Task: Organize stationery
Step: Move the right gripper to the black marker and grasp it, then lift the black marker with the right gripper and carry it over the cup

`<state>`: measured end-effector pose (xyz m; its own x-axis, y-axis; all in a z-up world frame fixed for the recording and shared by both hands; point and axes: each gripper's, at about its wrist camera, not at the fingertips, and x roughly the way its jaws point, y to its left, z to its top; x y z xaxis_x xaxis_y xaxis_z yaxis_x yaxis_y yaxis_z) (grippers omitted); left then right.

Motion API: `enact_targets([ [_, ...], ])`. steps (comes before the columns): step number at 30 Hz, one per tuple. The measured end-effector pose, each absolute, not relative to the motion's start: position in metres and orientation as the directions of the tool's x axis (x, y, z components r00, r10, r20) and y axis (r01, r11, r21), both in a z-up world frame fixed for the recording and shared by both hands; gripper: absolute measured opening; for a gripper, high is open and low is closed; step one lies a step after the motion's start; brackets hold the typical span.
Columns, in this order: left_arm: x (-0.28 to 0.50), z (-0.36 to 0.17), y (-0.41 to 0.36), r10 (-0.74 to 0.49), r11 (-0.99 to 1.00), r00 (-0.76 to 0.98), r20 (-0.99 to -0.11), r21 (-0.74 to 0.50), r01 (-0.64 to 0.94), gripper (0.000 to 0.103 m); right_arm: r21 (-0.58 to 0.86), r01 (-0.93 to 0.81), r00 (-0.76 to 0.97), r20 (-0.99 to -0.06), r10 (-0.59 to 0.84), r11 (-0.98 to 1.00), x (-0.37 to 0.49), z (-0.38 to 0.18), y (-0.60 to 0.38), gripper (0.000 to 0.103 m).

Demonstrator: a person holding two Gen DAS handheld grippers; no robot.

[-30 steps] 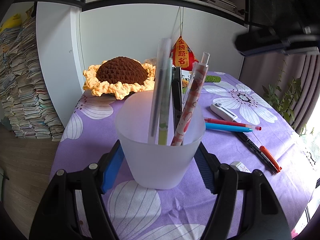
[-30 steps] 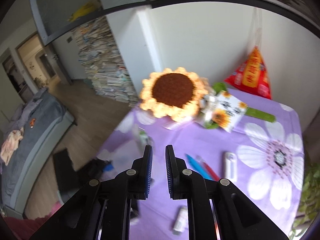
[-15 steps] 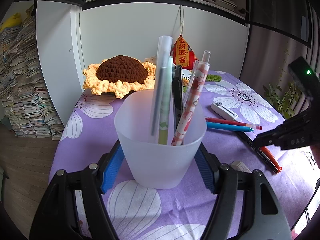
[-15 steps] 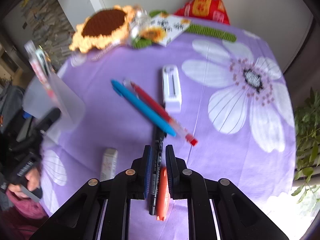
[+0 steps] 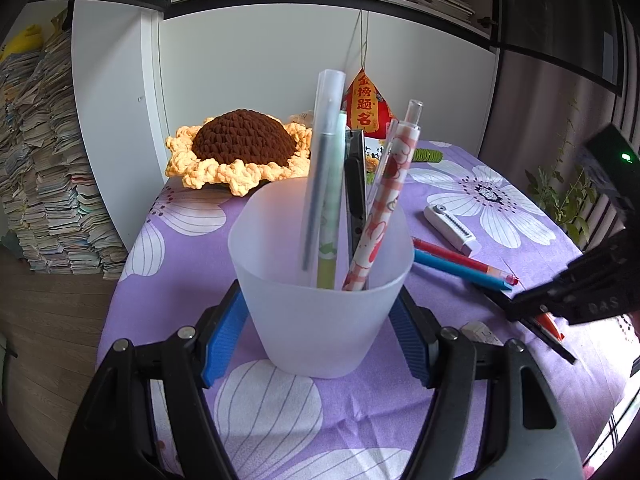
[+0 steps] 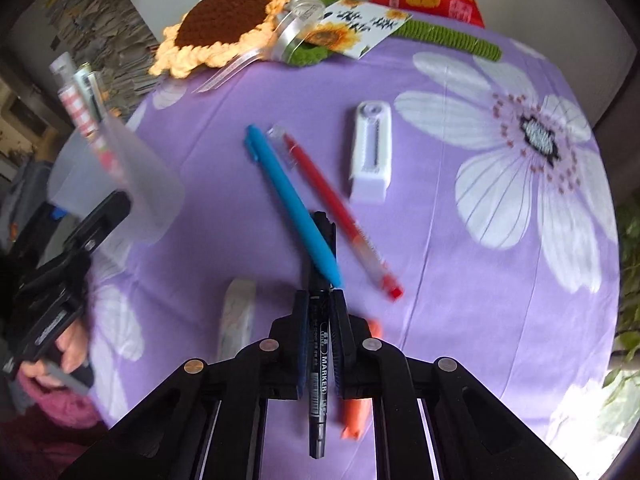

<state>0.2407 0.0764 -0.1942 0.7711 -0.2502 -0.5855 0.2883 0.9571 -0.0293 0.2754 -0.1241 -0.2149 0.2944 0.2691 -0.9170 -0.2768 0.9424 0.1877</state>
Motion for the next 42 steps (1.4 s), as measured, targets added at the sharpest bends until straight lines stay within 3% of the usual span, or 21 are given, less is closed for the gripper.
enact_targets([
  [14,0.241,-0.193,0.077,-0.249,0.957,0.772,-0.585,-0.028,0.288,0.069,0.124,-0.302,0.25,-0.946,0.204,0.945,0.216,-0.222,-0.136,0.011],
  [23,0.242,-0.193,0.077,-0.249,0.957,0.771,-0.586,-0.029,0.288,0.069,0.066,-0.317,0.279,-0.947,0.159,0.946,0.242,-0.22,-0.114,0.023],
  [27,0.242,-0.193,0.077,-0.25,0.957,0.771,-0.586,-0.029,0.288,0.069,0.04,-0.333,0.288,-0.947,0.142,0.942,0.247,-0.22,-0.108,0.035],
  [35,0.242,-0.193,0.077,-0.25,0.957,0.769,-0.588,-0.029,0.288,0.069,0.016,-0.345,0.298,-0.946,0.125,0.939,0.253,-0.22,-0.109,0.035],
  [37,0.242,-0.193,0.077,-0.249,0.957,0.769,-0.588,-0.03,0.288,0.069,0.01,-0.346,0.305,-0.945,0.123,0.938,0.253,-0.219,-0.11,0.028],
  [38,0.242,-0.193,0.077,-0.25,0.957,0.769,-0.588,-0.03,0.288,0.069,0.01,-0.345,0.306,-0.944,0.123,0.938,0.254,-0.218,-0.111,0.016],
  [42,0.242,-0.193,0.077,-0.25,0.957,0.769,-0.589,-0.03,0.288,0.069,0.032,-0.338,0.316,-0.937,0.146,0.941,0.249,-0.209,-0.116,0.015],
])
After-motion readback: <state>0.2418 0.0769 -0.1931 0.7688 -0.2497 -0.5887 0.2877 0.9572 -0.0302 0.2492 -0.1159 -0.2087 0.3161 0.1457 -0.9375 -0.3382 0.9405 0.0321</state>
